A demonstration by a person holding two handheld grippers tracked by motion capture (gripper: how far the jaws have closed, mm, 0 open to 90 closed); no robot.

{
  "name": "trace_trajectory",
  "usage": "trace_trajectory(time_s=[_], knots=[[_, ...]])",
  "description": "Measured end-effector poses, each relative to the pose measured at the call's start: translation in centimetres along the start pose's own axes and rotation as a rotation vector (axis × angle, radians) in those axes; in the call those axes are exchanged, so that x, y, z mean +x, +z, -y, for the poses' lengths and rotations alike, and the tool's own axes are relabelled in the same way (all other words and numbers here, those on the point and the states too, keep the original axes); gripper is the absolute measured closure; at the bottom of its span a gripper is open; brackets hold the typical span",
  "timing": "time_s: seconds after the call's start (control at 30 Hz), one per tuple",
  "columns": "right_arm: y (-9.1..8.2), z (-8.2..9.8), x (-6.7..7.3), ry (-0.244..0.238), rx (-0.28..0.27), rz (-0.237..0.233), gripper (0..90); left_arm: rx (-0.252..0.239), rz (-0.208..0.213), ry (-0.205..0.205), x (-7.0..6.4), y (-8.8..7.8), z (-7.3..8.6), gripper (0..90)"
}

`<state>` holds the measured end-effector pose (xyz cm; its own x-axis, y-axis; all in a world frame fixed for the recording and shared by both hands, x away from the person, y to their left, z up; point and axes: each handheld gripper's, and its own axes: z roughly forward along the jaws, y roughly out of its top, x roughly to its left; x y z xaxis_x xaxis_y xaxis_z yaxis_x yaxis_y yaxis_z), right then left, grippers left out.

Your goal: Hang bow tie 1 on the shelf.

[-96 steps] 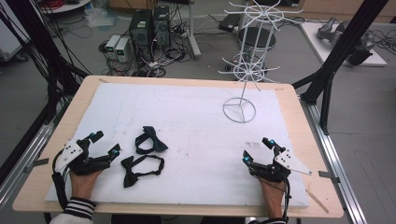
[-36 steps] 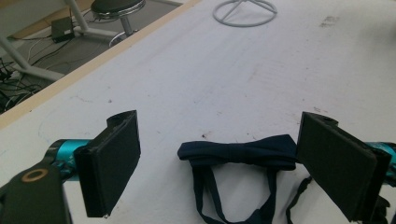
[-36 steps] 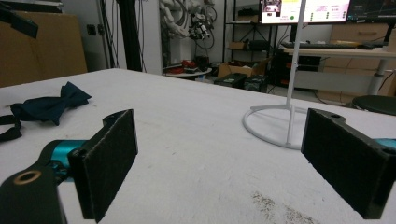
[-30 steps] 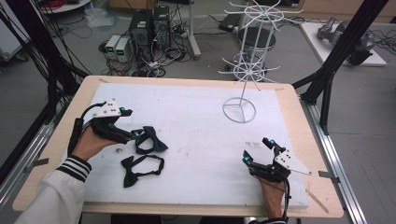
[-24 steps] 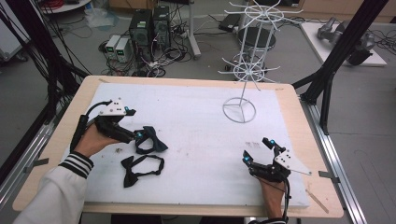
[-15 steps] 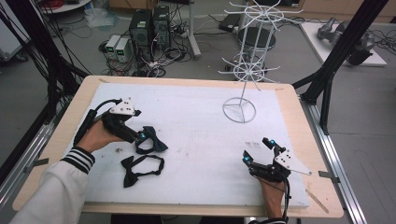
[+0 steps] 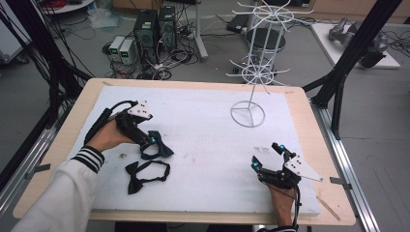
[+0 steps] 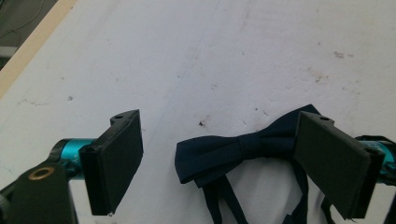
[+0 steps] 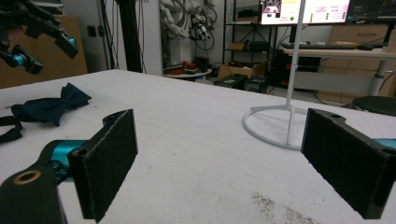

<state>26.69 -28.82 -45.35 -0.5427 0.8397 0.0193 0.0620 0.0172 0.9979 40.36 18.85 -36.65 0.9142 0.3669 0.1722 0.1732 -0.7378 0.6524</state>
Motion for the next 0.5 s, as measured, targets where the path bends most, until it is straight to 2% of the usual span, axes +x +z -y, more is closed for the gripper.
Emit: trace_trajectory(time_s=[0.1,0.13,0.2,0.4,0.47,0.5], knots=[[0.0,0.0,0.0,0.000,-0.003,-0.001,10.1,0.011,0.010,0.005,0.0,0.3,0.0,18.8],[0.0,0.0,0.0,-0.002,-0.004,0.000,10.1,0.031,0.017,0.010,0.1,0.6,0.0,19.0],[0.0,0.0,0.0,0.000,-0.003,-0.001,10.2,0.039,0.023,0.013,0.1,0.8,0.0,19.1],[0.0,0.0,0.0,-0.001,-0.004,-0.002,10.1,0.104,0.046,0.046,0.2,1.9,0.0,21.2],[0.0,0.0,0.0,-0.001,-0.004,-0.002,10.1,0.107,0.049,0.043,0.1,2.1,0.0,21.4],[0.0,0.0,0.0,-0.001,-0.005,-0.003,10.2,0.119,0.046,0.053,0.1,2.2,0.0,21.6]])
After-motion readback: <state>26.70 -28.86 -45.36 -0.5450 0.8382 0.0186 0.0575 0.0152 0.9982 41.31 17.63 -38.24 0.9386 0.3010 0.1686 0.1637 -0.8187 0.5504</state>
